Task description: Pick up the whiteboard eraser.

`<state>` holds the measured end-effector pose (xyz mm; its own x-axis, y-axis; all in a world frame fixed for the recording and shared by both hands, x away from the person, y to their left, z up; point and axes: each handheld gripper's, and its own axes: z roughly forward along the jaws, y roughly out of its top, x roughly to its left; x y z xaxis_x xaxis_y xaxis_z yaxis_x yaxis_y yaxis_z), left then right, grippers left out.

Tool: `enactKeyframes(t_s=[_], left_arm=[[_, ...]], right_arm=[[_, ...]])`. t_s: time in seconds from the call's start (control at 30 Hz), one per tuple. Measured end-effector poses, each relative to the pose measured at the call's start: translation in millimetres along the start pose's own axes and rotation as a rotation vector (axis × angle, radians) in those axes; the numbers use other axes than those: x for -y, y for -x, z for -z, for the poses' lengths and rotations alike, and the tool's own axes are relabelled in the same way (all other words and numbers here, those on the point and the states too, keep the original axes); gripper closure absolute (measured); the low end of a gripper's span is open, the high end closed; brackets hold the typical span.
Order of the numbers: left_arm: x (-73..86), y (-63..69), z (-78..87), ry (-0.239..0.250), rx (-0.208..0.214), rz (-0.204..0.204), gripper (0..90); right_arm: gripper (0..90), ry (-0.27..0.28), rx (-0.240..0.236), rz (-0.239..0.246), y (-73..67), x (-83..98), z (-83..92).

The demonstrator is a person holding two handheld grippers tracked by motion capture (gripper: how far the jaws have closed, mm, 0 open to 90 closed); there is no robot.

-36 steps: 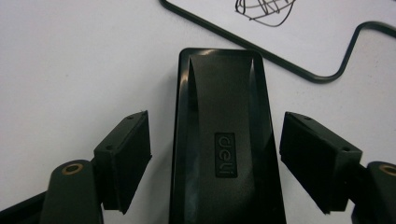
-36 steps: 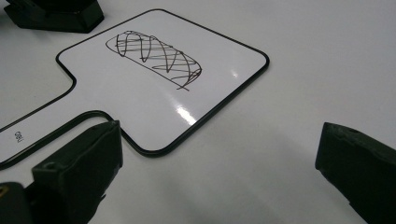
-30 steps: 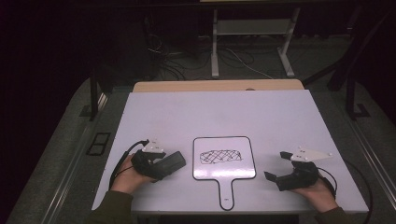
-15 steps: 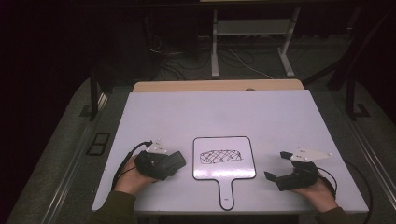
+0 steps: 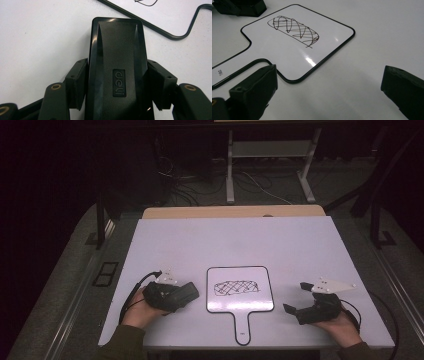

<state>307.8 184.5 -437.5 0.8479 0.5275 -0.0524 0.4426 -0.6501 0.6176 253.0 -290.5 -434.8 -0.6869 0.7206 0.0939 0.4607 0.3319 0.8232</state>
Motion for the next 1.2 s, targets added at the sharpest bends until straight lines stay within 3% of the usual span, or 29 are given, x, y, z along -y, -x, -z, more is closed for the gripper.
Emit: enactKeyframes(t_s=[0.5,0.83,1.2], left_arm=[[0.2,0.9,0.0,-0.009,-0.005,-0.007,38.9],[-2.2,2.2,0.7,-0.029,0.004,0.033,39.3],[-4.2,3.5,1.9,-0.017,0.001,0.065,39.3]], right_arm=[[0.0,0.001,0.002,0.003,0.2,-0.1,0.4],[0.0,0.001,0.002,0.004,0.0,-0.2,0.4],[0.0,0.002,0.002,0.004,0.1,-0.3,0.3]])
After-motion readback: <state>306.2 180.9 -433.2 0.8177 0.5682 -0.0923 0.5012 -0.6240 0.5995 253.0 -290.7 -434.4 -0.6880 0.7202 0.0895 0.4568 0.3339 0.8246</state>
